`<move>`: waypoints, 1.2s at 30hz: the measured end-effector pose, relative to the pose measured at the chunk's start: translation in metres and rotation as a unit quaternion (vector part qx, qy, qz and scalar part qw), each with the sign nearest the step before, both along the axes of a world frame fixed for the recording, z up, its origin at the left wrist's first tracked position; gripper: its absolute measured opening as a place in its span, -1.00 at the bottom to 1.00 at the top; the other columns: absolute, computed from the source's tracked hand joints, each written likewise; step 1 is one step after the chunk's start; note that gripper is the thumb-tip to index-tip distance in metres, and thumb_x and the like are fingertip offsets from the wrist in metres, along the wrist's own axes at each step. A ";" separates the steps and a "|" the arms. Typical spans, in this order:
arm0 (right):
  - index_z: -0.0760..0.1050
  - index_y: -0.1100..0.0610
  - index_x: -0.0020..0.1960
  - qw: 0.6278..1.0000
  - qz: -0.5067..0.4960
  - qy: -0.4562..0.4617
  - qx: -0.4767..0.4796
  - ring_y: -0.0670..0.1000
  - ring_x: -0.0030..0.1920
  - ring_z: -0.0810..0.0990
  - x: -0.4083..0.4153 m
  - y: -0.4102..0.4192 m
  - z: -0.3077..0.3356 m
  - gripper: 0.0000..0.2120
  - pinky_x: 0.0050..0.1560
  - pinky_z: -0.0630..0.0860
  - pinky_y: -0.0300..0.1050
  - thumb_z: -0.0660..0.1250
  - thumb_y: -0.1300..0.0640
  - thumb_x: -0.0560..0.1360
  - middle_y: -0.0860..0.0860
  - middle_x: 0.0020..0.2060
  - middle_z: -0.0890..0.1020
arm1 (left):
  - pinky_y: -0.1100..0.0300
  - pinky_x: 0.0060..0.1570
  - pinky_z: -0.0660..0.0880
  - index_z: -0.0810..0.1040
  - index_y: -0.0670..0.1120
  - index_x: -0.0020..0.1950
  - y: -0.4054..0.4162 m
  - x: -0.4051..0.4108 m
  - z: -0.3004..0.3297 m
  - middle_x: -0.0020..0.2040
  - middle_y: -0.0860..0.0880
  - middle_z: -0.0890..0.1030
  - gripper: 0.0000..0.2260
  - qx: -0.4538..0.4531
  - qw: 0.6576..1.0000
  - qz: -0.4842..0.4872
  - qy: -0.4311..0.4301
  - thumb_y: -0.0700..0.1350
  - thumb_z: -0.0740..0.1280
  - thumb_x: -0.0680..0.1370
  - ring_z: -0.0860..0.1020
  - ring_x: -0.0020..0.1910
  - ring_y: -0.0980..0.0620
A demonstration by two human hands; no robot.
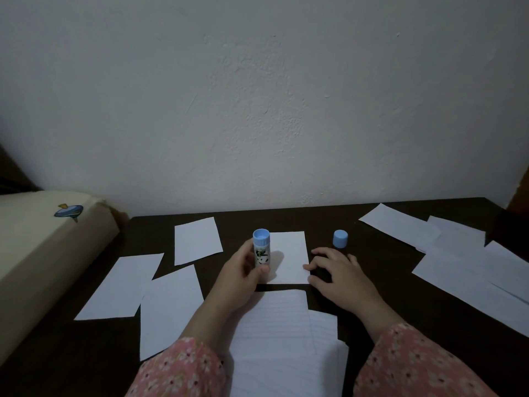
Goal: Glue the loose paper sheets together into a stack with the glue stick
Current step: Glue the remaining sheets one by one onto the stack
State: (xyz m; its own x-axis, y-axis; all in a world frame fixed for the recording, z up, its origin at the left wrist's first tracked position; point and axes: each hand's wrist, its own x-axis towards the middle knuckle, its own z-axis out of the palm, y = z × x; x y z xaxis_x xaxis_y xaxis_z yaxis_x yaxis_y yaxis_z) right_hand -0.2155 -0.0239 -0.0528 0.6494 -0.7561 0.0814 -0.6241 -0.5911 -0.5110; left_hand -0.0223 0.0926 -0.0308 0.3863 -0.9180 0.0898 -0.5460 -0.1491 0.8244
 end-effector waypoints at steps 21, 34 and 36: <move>0.26 -0.15 0.42 0.998 -0.039 -0.022 0.042 -0.08 0.42 0.24 0.005 -0.004 0.019 -0.58 0.45 0.19 0.03 0.18 -0.16 0.58 -0.18 0.42 0.27 | 0.13 0.04 0.49 0.35 0.08 0.24 -0.037 -0.003 0.042 0.11 0.06 0.53 -0.72 -0.103 0.971 0.100 0.193 -0.11 0.31 0.57 0.52 0.08 0.09; 0.05 -0.12 0.55 0.997 -0.017 0.074 -0.014 -0.07 0.45 0.08 0.013 -0.026 0.009 -0.40 0.48 0.07 0.02 0.10 -0.25 0.58 -0.14 0.51 0.13 | 0.15 0.06 0.47 0.37 0.03 0.26 -0.138 -0.021 0.019 0.19 0.00 0.53 -0.66 -0.024 0.999 0.031 -0.008 -0.11 0.37 0.53 0.49 0.18 0.05; 0.05 -0.13 0.55 0.997 -0.020 0.069 -0.012 -0.06 0.44 0.09 0.011 -0.024 0.011 -0.40 0.48 0.08 0.01 0.10 -0.25 0.58 -0.13 0.51 0.14 | 0.20 0.00 0.43 0.37 0.04 0.23 -0.141 -0.024 0.014 0.16 0.03 0.53 -0.68 -0.030 0.999 0.028 -0.013 -0.10 0.38 0.53 0.47 0.12 0.12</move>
